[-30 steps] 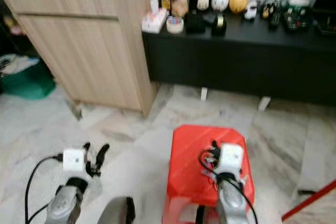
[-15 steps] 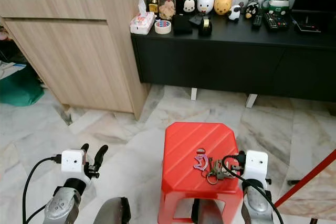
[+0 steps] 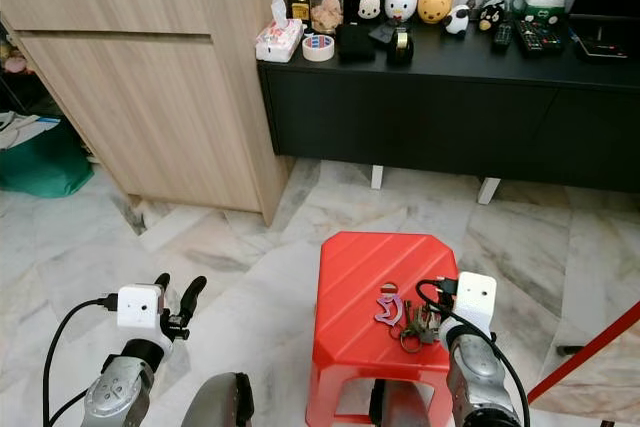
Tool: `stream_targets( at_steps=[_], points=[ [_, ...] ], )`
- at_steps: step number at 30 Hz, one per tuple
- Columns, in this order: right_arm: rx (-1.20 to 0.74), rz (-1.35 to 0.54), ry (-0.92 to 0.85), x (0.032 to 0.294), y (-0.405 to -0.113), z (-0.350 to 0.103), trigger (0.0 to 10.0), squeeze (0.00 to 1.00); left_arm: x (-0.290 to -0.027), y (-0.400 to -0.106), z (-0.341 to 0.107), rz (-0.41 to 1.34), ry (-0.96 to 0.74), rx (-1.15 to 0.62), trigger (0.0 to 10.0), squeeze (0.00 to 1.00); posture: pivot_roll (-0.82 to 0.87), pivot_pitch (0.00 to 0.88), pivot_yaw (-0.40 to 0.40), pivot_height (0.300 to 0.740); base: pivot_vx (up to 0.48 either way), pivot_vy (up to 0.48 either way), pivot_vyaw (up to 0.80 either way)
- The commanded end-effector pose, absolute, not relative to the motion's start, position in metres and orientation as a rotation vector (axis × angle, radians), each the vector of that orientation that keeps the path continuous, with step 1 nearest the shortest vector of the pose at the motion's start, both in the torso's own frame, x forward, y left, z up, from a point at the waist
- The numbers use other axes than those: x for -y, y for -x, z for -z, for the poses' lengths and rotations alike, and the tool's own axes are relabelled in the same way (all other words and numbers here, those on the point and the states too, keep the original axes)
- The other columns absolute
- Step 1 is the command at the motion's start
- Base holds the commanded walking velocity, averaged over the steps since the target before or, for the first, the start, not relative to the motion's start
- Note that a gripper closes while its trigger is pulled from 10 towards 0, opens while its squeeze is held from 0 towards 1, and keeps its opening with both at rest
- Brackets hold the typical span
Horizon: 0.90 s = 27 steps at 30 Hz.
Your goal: Hang keys on a hook
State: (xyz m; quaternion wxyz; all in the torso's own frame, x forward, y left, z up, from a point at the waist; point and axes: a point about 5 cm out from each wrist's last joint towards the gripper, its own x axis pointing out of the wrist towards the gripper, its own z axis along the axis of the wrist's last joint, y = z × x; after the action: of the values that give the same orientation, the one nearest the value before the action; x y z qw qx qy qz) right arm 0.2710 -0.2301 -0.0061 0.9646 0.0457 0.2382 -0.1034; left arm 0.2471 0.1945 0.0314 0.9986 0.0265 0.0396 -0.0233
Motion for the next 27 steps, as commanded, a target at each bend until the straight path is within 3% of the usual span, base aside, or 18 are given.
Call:
stream_targets(
  at_steps=[1, 3, 4, 5, 6, 7, 27],
  points=[
    [-0.516, 0.195, -0.093, 0.231, -0.270, 0.008, 10.0, 0.87, -0.198, -0.244, -0.029, 0.043, -0.054, -0.100, 10.0, 0.00, 0.04, 0.090, 0.043, 0.599, 0.000, 0.000, 0.00],
    [-0.532, 0.194, -0.084, 0.235, -0.269, 0.009, 10.0, 0.84, -0.199, -0.244, -0.029, 0.042, -0.055, -0.102, 10.0, 0.00, 0.04, 0.090, 0.043, 0.599, 0.000, 0.000, 0.00],
    [-0.547, 0.187, -0.083, 0.238, -0.268, 0.009, 10.0, 0.47, -0.199, -0.243, -0.029, 0.042, -0.055, -0.102, 10.0, 0.00, 0.04, 0.090, 0.043, 0.599, 0.000, 0.000, 0.00],
    [-0.561, 0.178, -0.088, 0.239, -0.267, 0.010, 10.0, 0.28, -0.199, -0.244, -0.029, 0.043, -0.055, -0.103, 10.0, 0.00, 0.04, 0.092, 0.044, 0.599, 0.000, 0.000, 0.00],
    [-0.561, 0.178, -0.088, 0.239, -0.267, 0.010, 10.0, 0.28, -0.199, -0.244, -0.029, 0.043, -0.055, -0.103, 10.0, 0.00, 0.04, 0.092, 0.044, 0.599, 0.000, 0.000, 0.00],
    [-0.581, 0.166, -0.083, 0.241, -0.266, 0.011, 10.0, 0.00, -0.199, -0.244, -0.029, 0.044, -0.055, -0.103, 10.0, 0.00, 0.04, 0.092, 0.044, 0.599, 0.000, 0.000, 0.00],
    [-0.689, 0.009, -0.030, 0.252, -0.266, 0.005, 10.0, 0.00, -0.199, -0.244, -0.029, 0.043, -0.057, -0.104, 10.0, 0.00, 0.04, 0.095, 0.043, 0.599, 0.000, 0.000, 0.00]
  ],
)
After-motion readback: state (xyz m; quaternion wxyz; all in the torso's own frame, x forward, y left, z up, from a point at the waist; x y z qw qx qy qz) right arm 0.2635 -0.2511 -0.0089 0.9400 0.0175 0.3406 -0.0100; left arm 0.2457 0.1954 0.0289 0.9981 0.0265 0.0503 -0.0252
